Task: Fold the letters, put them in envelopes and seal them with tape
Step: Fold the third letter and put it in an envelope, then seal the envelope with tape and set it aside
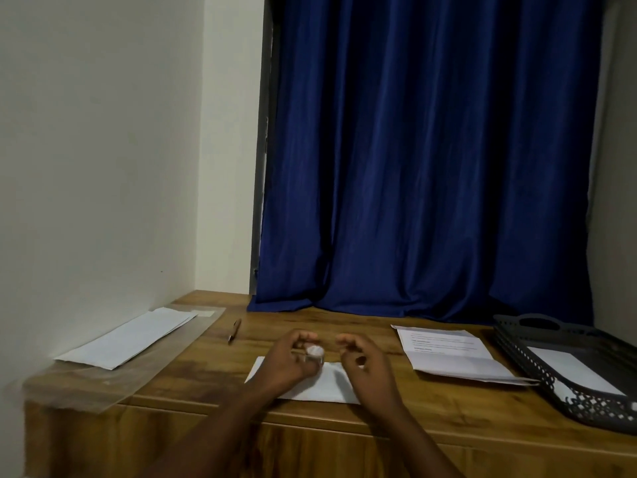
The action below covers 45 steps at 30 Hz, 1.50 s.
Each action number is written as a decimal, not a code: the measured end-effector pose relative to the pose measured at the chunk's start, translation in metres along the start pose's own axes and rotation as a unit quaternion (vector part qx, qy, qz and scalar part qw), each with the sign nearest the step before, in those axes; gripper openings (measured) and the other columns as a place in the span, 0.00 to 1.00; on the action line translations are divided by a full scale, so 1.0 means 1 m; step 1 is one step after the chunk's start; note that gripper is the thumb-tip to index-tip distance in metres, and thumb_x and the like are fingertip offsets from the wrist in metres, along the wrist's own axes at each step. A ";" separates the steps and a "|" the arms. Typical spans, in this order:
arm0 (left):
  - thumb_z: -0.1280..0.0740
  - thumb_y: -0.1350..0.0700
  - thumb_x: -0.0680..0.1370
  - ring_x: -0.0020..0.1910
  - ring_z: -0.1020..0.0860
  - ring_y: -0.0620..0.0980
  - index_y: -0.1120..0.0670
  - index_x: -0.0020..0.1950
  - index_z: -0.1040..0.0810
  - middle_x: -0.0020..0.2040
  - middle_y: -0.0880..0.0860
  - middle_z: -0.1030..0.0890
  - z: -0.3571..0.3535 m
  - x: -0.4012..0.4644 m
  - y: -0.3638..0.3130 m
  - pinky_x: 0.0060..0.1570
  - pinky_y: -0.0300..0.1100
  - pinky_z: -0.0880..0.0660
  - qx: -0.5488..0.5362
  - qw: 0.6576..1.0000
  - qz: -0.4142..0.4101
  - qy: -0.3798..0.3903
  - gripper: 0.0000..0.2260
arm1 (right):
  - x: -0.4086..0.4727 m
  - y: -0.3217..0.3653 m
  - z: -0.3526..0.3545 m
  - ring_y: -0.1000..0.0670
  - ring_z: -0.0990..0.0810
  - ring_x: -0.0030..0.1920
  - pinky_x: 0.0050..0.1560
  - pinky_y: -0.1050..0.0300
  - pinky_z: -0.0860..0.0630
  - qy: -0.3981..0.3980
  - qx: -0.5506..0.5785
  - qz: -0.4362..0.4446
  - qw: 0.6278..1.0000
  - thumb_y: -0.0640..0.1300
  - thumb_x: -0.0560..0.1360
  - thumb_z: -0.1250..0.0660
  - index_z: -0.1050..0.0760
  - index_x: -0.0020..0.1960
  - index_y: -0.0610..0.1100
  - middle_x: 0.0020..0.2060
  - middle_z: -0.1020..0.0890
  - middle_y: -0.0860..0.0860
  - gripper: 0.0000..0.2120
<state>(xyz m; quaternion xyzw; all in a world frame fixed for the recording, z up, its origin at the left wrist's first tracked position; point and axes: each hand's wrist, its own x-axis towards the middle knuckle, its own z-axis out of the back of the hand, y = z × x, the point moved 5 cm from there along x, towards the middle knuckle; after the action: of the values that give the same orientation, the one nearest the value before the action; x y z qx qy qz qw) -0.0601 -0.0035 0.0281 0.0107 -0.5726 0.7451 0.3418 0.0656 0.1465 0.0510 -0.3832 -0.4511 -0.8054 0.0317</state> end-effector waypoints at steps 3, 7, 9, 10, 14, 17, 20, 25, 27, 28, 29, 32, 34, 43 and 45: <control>0.20 0.57 0.65 0.54 0.16 0.48 0.48 0.60 0.21 0.54 0.50 0.15 -0.010 -0.003 0.012 0.52 0.41 0.19 -0.023 1.000 0.000 0.005 0.25 | -0.005 0.002 -0.022 0.62 0.23 0.58 0.57 0.70 0.27 0.069 -0.035 0.029 0.997 0.47 0.78 0.35 0.21 0.55 0.63 0.55 0.21 0.65 0.12; 0.19 0.62 0.66 0.51 0.14 0.50 0.48 0.64 0.24 0.50 0.54 0.14 -0.007 0.000 0.020 0.49 0.42 0.18 -0.081 0.996 0.029 0.001 0.29 | -0.011 -0.015 -0.028 0.64 0.25 0.58 0.57 0.66 0.27 0.086 -0.074 -0.007 0.994 0.45 0.79 0.33 0.19 0.56 0.59 0.57 0.22 0.64 0.11; 0.20 0.67 0.68 0.52 0.14 0.52 0.48 0.65 0.26 0.50 0.55 0.13 -0.007 -0.001 0.020 0.52 0.48 0.17 -0.109 0.993 0.043 0.003 0.30 | -0.010 -0.018 -0.025 0.64 0.23 0.55 0.53 0.67 0.27 0.070 -0.062 -0.029 0.995 0.44 0.78 0.30 0.18 0.51 0.61 0.54 0.20 0.62 0.10; 0.21 0.67 0.69 0.52 0.14 0.53 0.48 0.65 0.26 0.51 0.55 0.13 -0.007 -0.002 0.020 0.54 0.50 0.17 -0.117 0.992 0.042 0.003 0.30 | -0.010 -0.018 -0.024 0.64 0.23 0.53 0.50 0.67 0.27 0.065 -0.062 -0.037 0.995 0.45 0.78 0.30 0.19 0.49 0.62 0.52 0.20 0.62 0.10; 0.22 0.65 0.71 0.54 0.15 0.51 0.49 0.67 0.25 0.53 0.53 0.13 -0.007 -0.004 0.018 0.51 0.45 0.18 -0.130 0.991 0.035 0.002 0.28 | -0.010 -0.018 -0.024 0.60 0.20 0.46 0.48 0.59 0.22 0.065 -0.058 -0.061 0.994 0.47 0.79 0.30 0.17 0.44 0.58 0.43 0.16 0.58 0.08; 0.18 0.58 0.68 0.57 0.16 0.47 0.46 0.66 0.23 0.57 0.49 0.15 -0.007 -0.005 0.015 0.53 0.43 0.18 -0.113 0.993 0.018 0.005 0.29 | -0.009 -0.018 -0.022 0.56 0.17 0.43 0.46 0.57 0.22 0.068 -0.028 -0.074 0.995 0.46 0.79 0.30 0.14 0.44 0.51 0.40 0.14 0.55 0.07; 0.18 0.45 0.63 0.58 0.17 0.46 0.46 0.64 0.20 0.60 0.46 0.16 -0.010 -0.007 0.011 0.58 0.46 0.19 -0.093 0.996 0.000 0.015 0.31 | -0.008 -0.018 -0.019 0.57 0.16 0.44 0.43 0.66 0.23 0.072 -0.003 -0.089 0.993 0.43 0.79 0.31 0.14 0.43 0.51 0.40 0.13 0.57 0.09; 0.18 0.45 0.62 0.57 0.16 0.48 0.49 0.63 0.19 0.57 0.46 0.14 -0.012 -0.010 0.005 0.55 0.44 0.18 -0.111 0.993 -0.008 0.031 0.31 | -0.008 -0.018 -0.017 0.58 0.16 0.42 0.43 0.69 0.24 0.085 0.049 -0.109 0.989 0.37 0.80 0.32 0.13 0.45 0.45 0.40 0.12 0.53 0.10; 0.18 0.48 0.62 0.57 0.16 0.49 0.49 0.64 0.20 0.58 0.47 0.15 -0.013 -0.010 0.004 0.56 0.45 0.18 -0.114 0.992 -0.001 0.048 0.31 | -0.007 -0.019 -0.016 0.58 0.16 0.41 0.43 0.69 0.23 0.085 0.072 -0.116 0.987 0.37 0.79 0.32 0.13 0.46 0.43 0.41 0.12 0.51 0.09; 0.18 0.50 0.63 0.57 0.16 0.50 0.48 0.64 0.20 0.59 0.47 0.15 -0.013 -0.011 0.004 0.57 0.46 0.18 -0.115 0.992 0.002 0.057 0.30 | -0.007 -0.020 -0.015 0.59 0.16 0.40 0.42 0.69 0.23 0.085 0.083 -0.121 0.986 0.37 0.79 0.31 0.13 0.47 0.42 0.40 0.12 0.51 0.08; 0.18 0.52 0.64 0.57 0.15 0.51 0.47 0.64 0.19 0.59 0.48 0.15 -0.013 -0.011 0.004 0.57 0.47 0.18 -0.118 0.991 0.003 0.061 0.29 | -0.006 -0.020 -0.015 0.59 0.16 0.40 0.41 0.69 0.24 0.084 0.093 -0.126 0.984 0.38 0.79 0.31 0.13 0.47 0.41 0.40 0.12 0.51 0.08; 0.19 0.53 0.68 0.56 0.15 0.54 0.43 0.59 0.16 0.58 0.51 0.15 -0.011 -0.013 0.003 0.53 0.48 0.17 -0.141 0.989 0.006 0.051 0.21 | -0.005 -0.023 -0.015 0.58 0.15 0.40 0.41 0.69 0.23 0.080 0.106 -0.136 0.982 0.38 0.79 0.30 0.13 0.48 0.41 0.40 0.12 0.51 0.06; 0.20 0.52 0.70 0.56 0.15 0.54 0.41 0.58 0.16 0.58 0.51 0.15 -0.010 -0.014 0.001 0.52 0.49 0.17 -0.146 0.988 0.009 0.045 0.18 | -0.004 -0.025 -0.013 0.56 0.15 0.41 0.42 0.66 0.22 0.054 0.109 -0.145 0.982 0.39 0.77 0.27 0.15 0.48 0.41 0.41 0.12 0.50 0.03; 0.26 0.61 0.74 0.57 0.17 0.45 0.43 0.62 0.16 0.59 0.43 0.15 -0.012 -0.016 -0.001 0.53 0.38 0.20 -0.089 0.994 -0.006 0.058 0.19 | -0.001 -0.029 -0.011 0.60 0.16 0.43 0.43 0.68 0.24 0.051 0.122 -0.137 0.982 0.38 0.80 0.31 0.14 0.51 0.46 0.45 0.12 0.53 0.08; 0.26 0.61 0.74 0.57 0.17 0.44 0.43 0.62 0.16 0.59 0.43 0.15 -0.012 -0.016 -0.001 0.53 0.37 0.20 -0.087 0.994 -0.006 0.059 0.20 | -0.002 -0.031 -0.010 0.59 0.16 0.42 0.43 0.66 0.24 0.046 0.117 -0.146 0.981 0.37 0.79 0.31 0.14 0.50 0.45 0.44 0.12 0.52 0.07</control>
<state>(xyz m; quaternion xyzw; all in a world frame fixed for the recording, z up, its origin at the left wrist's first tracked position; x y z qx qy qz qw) -0.0428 -0.0012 0.0182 -0.0601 -0.6142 0.6895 0.3790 0.0484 0.1569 0.0247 -0.2689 -0.5915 -0.7599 -0.0211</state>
